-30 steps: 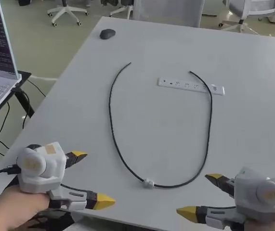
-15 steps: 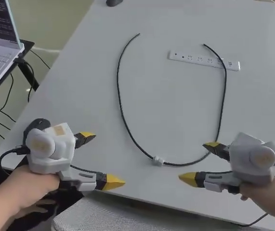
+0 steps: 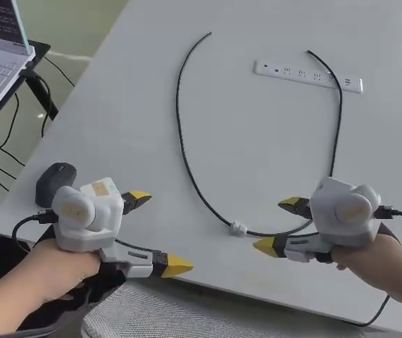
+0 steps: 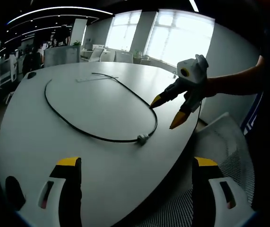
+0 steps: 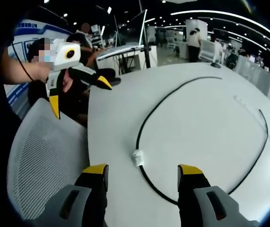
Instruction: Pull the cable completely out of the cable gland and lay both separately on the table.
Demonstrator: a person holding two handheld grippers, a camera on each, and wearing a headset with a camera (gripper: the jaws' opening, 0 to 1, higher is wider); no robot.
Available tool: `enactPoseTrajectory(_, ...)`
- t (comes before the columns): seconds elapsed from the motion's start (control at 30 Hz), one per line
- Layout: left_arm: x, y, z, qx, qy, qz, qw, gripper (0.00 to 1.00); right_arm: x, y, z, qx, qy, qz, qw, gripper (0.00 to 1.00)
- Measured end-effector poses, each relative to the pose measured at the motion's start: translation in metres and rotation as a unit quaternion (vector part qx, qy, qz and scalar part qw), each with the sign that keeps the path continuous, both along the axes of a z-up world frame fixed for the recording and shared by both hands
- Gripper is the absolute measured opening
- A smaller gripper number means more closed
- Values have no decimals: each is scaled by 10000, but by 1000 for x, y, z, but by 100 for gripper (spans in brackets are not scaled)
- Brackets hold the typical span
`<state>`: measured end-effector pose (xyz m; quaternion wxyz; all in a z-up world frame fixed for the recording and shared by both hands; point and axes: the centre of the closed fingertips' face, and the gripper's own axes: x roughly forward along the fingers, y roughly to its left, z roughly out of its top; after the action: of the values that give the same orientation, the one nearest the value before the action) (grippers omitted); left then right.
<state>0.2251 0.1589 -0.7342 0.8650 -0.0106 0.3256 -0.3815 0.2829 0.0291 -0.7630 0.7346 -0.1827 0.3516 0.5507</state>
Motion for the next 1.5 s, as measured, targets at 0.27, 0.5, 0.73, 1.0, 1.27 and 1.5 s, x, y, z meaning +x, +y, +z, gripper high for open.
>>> enactPoseTrajectory(0.27, 2, 4, -9, -22, 113, -25, 9999, 96, 2, 8, -21, -388, 98, 332, 9986, 51)
enactPoseTrajectory(0.5, 1, 5, -14, 22, 168, -57, 9998, 96, 1, 16, -33, -517, 297, 529, 9968, 41)
enactPoseTrajectory(0.73, 0, 6, -15, -63, 195, -59, 9998, 96, -4, 19, -49, -752, 356, 792, 9934, 32)
enactPoseTrajectory(1.0, -2, 10, -19, -167, 248, -19, 9996, 95, -8, 25, -57, -907, 362, 1002, 9902, 24)
enactPoseTrajectory(1.27, -8, 10, -20, -250, 301, -49, 9992, 93, -7, 30, -58, -844, 481, 867, 9915, 17)
enactPoseTrajectory(1.5, -14, 10, -21, -282, 359, -83, 9989, 92, -8, 29, -60, -898, 492, 859, 9910, 10)
